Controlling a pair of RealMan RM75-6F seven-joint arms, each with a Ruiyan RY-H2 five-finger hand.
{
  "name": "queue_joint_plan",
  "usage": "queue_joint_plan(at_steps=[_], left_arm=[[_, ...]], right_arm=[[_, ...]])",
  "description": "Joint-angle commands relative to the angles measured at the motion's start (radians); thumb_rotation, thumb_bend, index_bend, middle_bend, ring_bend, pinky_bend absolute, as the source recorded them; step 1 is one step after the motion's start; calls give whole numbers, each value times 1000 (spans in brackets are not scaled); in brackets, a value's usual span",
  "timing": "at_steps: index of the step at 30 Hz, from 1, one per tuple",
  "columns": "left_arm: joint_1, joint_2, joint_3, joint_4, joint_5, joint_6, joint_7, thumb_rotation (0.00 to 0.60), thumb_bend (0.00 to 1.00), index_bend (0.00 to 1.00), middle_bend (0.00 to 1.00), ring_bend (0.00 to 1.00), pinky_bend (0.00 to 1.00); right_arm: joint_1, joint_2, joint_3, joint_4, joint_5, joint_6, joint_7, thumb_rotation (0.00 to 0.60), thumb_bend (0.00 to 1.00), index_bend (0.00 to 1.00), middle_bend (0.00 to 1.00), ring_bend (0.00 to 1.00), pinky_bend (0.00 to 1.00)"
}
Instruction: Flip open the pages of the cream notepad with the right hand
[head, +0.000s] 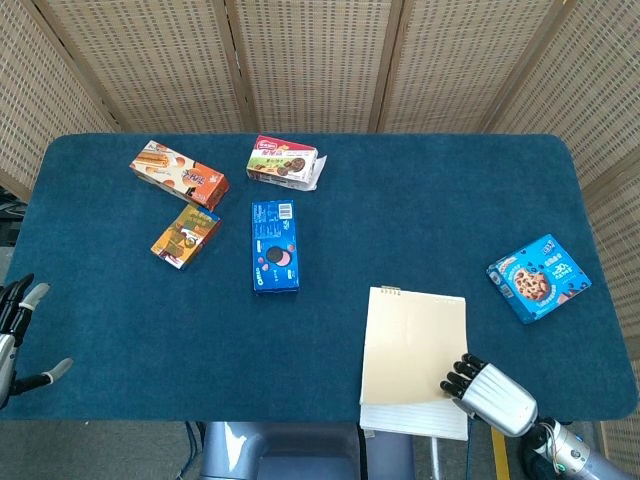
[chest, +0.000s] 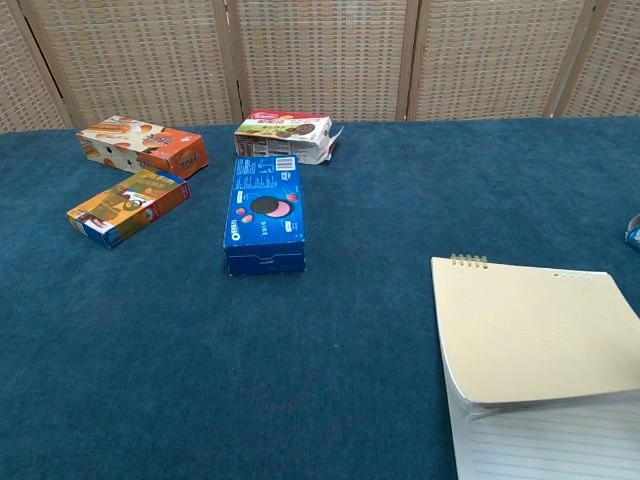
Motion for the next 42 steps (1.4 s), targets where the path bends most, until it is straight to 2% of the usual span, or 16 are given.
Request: queue_joint_plan(at_steps=[1,5,8,14,19,26,31,38,42], left_arm=[[-1,-1,-1,0,-1,-2,2,600,0,0,0,0,0],[-5,-1,0,-1,-4,-11,6,600,0,0,0,0,0],[-6,-1,-2,-2,-7,-13,6,600,0,0,0,0,0],[-8,4,-4,-2,-14,-15,-6,600,0,0,0,0,0],[-10,8,-6,-2,-21,-21,-17,600,0,0,0,0,0],[-23,10,-18,-5,-56,-47,-16,600,0,0,0,0,0],[-39,4,-27,-8,-92,-80,4,600,0,0,0,0,0],[-63,-11,-45,-18,-151,-123,59,600,0,0,0,0,0],[-73,-24,-52,-26,-180,-137,99,600,0,0,0,0,0]], right_arm=[[2,11,5,-26,-9,14,9,600,595,642,607,478,417],[34,41,49,-114,43,-24,49,600,595,643,608,478,417],[74,78,107,-227,134,-99,113,600,595,643,608,479,417],[170,166,252,-453,407,-349,186,600,595,643,609,479,417],[246,199,364,-513,651,-570,161,600,595,644,609,479,418],[330,174,460,-419,949,-814,89,600,595,643,609,479,418],[386,122,516,-298,1109,-909,45,600,595,644,609,479,418],[475,24,544,-94,1272,-1024,-52,600,595,644,609,476,418],[520,-60,552,66,1337,-1085,-94,600,585,643,600,451,417]])
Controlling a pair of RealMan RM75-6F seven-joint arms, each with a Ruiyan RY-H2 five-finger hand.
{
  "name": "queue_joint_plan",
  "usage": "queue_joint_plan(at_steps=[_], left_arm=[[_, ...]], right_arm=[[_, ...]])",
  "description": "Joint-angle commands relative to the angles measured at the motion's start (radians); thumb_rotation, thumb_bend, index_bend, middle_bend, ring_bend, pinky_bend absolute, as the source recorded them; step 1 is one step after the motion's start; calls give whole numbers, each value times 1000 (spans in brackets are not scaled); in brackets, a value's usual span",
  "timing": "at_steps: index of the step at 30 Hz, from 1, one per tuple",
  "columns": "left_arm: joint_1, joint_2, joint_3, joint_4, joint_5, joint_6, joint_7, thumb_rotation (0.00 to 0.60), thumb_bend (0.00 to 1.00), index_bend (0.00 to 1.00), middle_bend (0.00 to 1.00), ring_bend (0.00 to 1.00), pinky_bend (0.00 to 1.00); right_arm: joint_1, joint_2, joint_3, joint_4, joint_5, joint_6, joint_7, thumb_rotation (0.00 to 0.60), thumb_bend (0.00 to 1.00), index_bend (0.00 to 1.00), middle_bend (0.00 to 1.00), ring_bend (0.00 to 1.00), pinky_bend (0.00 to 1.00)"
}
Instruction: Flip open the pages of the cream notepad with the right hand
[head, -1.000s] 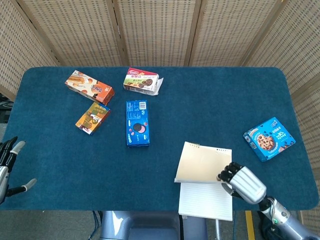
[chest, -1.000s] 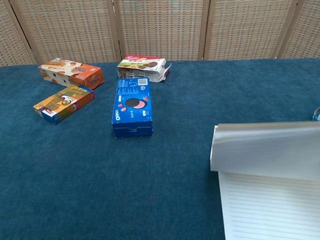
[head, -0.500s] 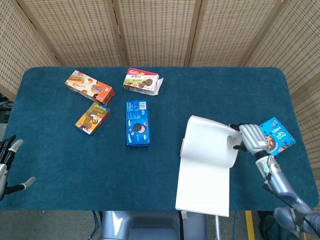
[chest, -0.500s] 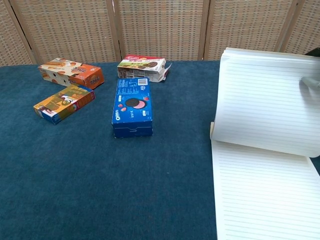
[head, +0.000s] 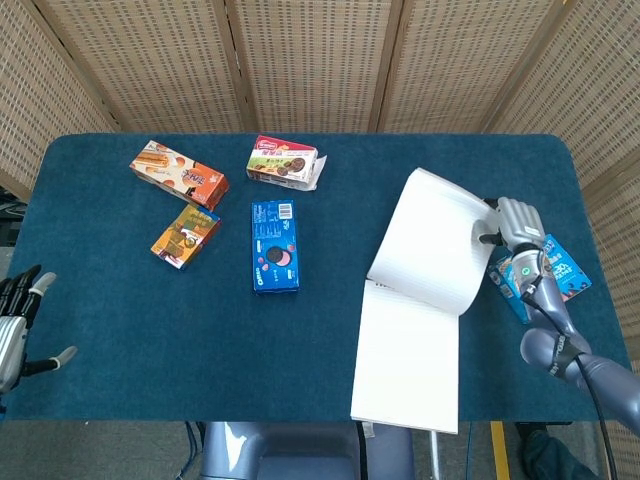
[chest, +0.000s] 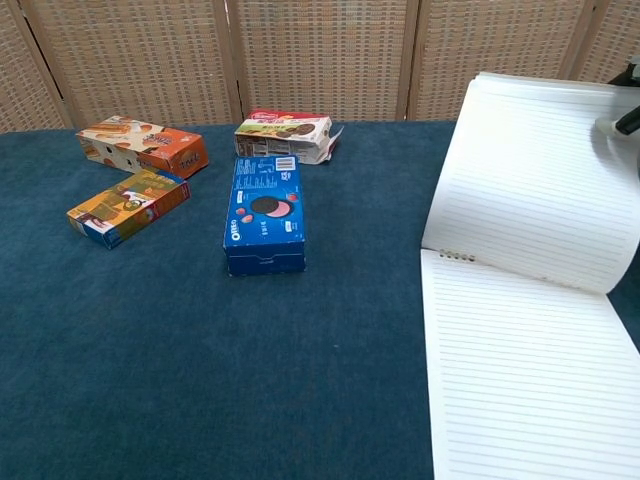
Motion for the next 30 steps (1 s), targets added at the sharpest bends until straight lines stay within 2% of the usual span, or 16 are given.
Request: queue_joint_plan(at_steps=[1,2,3,4,5,6,7,10,14,17,21,26,30], left_arm=[[-10,-10,-9,-5,-26,-13,23,600,0,0,0,0,0],[-12,-13,-11,-4,-34,-18,28,600,0,0,0,0,0],[-15,-16,-13,-4,-43,-23,34,600,0,0,0,0,0],[-17,-18,-14,-4,-48,-26,38,600,0,0,0,0,0],[-20,-20,-15,-4,-54,-30,44,600,0,0,0,0,0],[-22,-23,-16,-4,-59,-33,49,600,0,0,0,0,0],[-24,-25,-17,-5,-63,-35,54,600,0,0,0,0,0],[-29,-29,-18,-7,-72,-41,64,600,0,0,0,0,0],[-32,-29,-16,-8,-71,-45,64,600,0,0,0,0,0],[-33,-23,-14,-6,-66,-47,50,600,0,0,0,0,0],[-31,-15,-13,-2,-57,-43,24,600,0,0,0,0,0],[-21,-1,-12,6,-33,-21,-21,600,0,0,0,0,0],[-12,10,-4,11,-4,-4,-54,600,0,0,0,0,0]], right_arm=[[58,-92,16,153,63,-76,-54,600,527,628,559,408,416],[62,-104,17,177,66,-86,-55,600,436,591,500,359,398],[69,-119,19,209,69,-109,-52,600,257,475,344,239,324],[73,-126,20,228,68,-128,-47,600,99,291,178,122,211],[78,-133,22,250,59,-158,-34,600,28,178,89,59,129],[80,-138,22,269,44,-186,-19,600,0,52,9,4,39],[81,-142,25,283,27,-204,-2,600,0,0,0,0,5],[73,-161,47,310,-53,-183,74,600,0,0,0,0,0],[46,-182,63,319,-174,-45,171,600,0,0,0,0,0],[7,-157,66,271,-258,78,243,600,0,0,0,0,0],[-71,-83,44,138,-357,260,266,600,0,0,0,0,0],[-246,78,-35,-164,-491,533,209,600,0,0,0,0,0],[-381,159,-109,-353,-569,708,129,600,0,0,0,0,0]])
